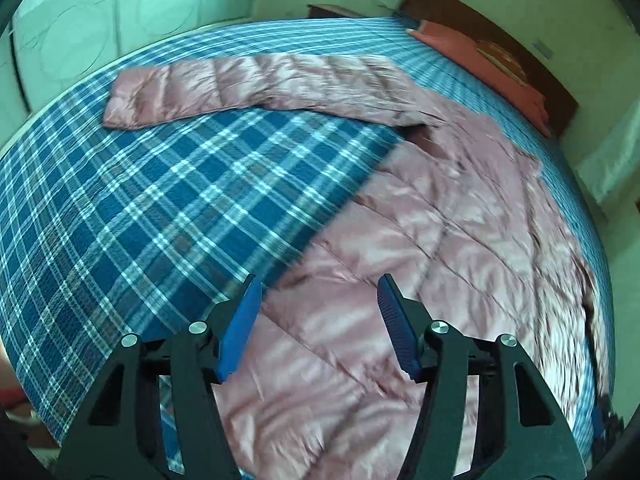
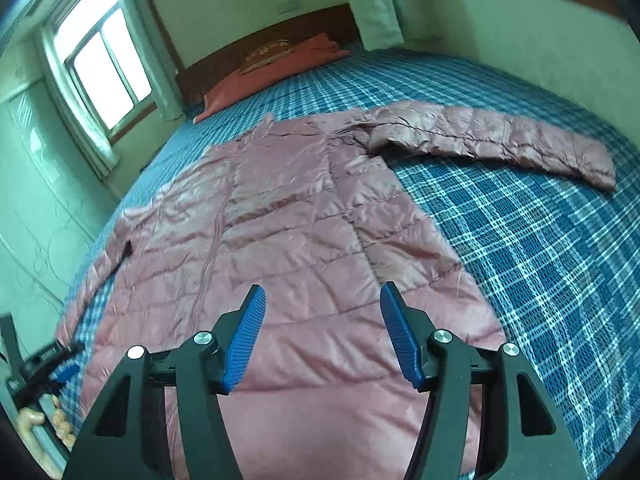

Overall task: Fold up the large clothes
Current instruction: 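Grasp the pink jacket sleeve cuff with the right gripper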

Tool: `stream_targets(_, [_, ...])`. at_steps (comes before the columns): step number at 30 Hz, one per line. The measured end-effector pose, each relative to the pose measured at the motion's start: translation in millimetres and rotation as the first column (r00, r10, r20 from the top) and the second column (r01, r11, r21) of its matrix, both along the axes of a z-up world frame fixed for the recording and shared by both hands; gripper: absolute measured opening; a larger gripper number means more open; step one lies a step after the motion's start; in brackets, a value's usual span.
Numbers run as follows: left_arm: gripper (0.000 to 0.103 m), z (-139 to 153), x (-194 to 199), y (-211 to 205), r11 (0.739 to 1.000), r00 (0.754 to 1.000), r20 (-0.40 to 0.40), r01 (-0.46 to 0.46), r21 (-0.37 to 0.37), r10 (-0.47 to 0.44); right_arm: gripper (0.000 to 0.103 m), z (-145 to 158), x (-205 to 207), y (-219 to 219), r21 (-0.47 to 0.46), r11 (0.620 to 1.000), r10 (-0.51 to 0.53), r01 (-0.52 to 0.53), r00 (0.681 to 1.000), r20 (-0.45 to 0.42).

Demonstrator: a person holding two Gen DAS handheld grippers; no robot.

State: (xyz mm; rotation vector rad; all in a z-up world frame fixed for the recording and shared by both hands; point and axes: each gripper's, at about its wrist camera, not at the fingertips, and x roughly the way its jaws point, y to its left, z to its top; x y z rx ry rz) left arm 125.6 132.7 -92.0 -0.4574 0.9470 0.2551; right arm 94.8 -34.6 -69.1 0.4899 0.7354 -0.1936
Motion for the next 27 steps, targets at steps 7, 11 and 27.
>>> stream_targets(7, [0.08, -10.3, 17.3, 29.4, 0.989, 0.99, -0.022, -0.139, -0.04, 0.138, 0.068, -9.0, -3.3, -120.4, 0.186, 0.955, -0.25, 0.232, 0.965, 0.081])
stream_targets(11, [0.08, -15.4, 25.5, 34.0, 0.98, 0.98, -0.028, -0.196, -0.036, 0.195, 0.068, -21.0, -17.5, -193.8, 0.294, 0.883, -0.411, 0.365, 0.905, 0.11])
stream_targets(27, [0.08, -40.9, 43.6, 24.1, 0.937, 0.946, -0.106, -0.28, 0.209, 0.306, 0.068, -71.5, -61.2, -304.6, 0.494, 0.671, -0.691, 0.553, 0.708, 0.146])
